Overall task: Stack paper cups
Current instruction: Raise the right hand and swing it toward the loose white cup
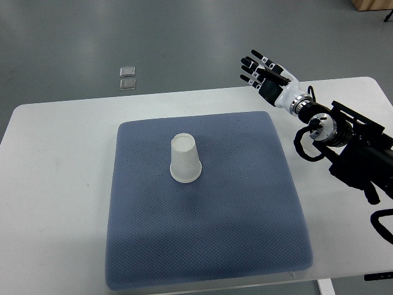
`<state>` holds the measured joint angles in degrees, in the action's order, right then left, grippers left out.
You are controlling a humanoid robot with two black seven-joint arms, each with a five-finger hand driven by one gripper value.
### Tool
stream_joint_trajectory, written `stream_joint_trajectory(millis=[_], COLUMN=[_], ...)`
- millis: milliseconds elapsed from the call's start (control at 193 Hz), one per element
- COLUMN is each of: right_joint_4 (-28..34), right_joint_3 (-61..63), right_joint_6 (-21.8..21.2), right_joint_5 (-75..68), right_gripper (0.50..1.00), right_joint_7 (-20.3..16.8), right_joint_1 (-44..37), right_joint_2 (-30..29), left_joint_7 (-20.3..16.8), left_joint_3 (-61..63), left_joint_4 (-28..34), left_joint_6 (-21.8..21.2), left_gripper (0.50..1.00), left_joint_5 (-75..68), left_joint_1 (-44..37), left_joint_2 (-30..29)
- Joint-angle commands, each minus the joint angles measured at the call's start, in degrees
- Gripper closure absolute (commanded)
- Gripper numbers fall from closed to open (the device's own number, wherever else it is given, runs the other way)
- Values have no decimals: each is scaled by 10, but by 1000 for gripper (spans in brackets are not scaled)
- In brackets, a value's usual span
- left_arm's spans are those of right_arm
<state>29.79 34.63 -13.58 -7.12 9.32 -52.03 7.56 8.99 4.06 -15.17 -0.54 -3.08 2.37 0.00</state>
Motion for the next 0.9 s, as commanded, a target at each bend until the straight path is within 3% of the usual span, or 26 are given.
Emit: stream_joint_trajectory(millis=[0, 332, 509, 602, 696, 893], right_joint_4=[0, 5, 15, 31, 59, 112], right_joint_3=[0, -10, -54, -105, -212, -613], right_joint_6=[0, -1, -14, -29, -41, -91], right_joint_5=[0, 4, 77, 135, 157, 175], right_gripper=[572, 572, 572, 572, 572, 572], right_joint_7=[0, -1, -4, -29, -50, -51], right_joint_1=[0, -3, -30, -55, -128, -339], right_joint_2=[0, 3, 15, 53, 93, 135], left_joint_7=[1, 1, 0, 0, 0, 0], left_joint_3=[1, 1, 1, 1, 1, 1], left_joint_4=[0, -1, -3, -9, -10, -21], left_joint_6=[0, 0, 0, 0, 0, 0], left_gripper=[500, 500, 500, 500, 500, 500], left_joint_5=[0, 0, -1, 0, -1, -2], left_joint_1=[0, 0, 0, 0, 0, 0], left_joint_2=[0, 0, 0, 0, 0, 0])
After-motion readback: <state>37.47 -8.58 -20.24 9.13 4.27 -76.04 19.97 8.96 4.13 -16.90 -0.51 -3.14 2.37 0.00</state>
